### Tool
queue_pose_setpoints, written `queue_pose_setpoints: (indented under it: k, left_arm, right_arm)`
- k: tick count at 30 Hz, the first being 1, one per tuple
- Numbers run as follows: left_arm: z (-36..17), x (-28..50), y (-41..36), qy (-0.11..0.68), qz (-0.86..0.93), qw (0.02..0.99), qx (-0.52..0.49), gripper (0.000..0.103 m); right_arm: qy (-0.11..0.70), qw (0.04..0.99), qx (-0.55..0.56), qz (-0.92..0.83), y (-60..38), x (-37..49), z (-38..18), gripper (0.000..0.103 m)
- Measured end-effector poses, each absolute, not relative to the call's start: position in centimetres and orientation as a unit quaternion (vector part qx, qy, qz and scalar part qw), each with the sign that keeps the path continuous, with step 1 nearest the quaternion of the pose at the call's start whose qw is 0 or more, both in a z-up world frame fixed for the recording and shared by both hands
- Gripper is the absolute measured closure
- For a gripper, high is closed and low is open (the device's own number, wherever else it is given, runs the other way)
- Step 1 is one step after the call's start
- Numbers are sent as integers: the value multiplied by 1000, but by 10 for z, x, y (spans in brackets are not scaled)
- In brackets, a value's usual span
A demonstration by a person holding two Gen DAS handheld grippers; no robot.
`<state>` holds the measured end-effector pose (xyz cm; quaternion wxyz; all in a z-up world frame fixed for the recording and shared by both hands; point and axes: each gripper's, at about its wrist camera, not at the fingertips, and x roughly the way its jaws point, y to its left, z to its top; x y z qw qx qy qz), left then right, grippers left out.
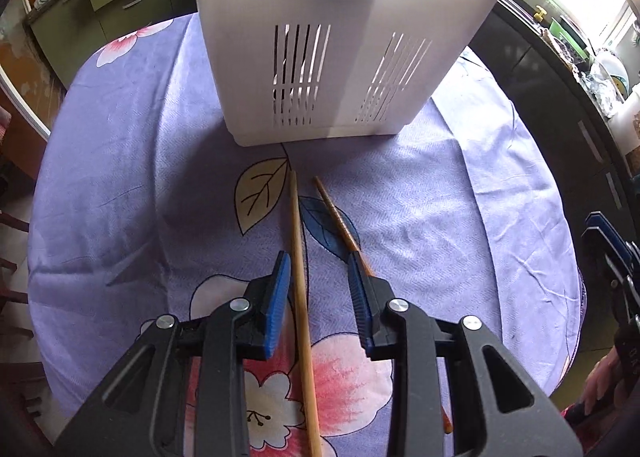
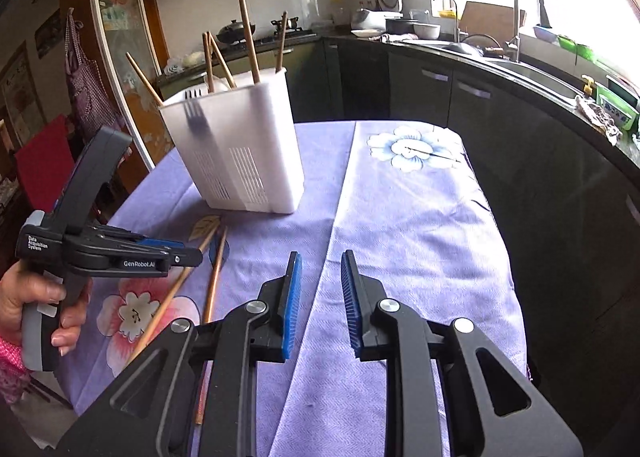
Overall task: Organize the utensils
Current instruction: 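Grasp a chopstick with the left tool while the right tool grasps the last one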
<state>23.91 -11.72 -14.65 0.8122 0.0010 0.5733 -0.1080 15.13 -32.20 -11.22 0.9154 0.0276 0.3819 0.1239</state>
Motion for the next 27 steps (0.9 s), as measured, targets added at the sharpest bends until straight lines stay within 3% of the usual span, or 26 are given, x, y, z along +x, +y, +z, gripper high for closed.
queue_pose_setpoints:
  k: [12,16,27]
  left_arm:
    - [-159,250,-126,580,-84,810,32,75]
    - [-159,249,-129,575,-77,814,46,97]
    - [-142,241,-105,557,-80,826,32,97]
  right_arm:
    - [405,903,35,138,-311,167,-132,82]
    - [408,902,36,139,-309,167,-132,82]
    - [417,897,27,141,-302,170,-135,81]
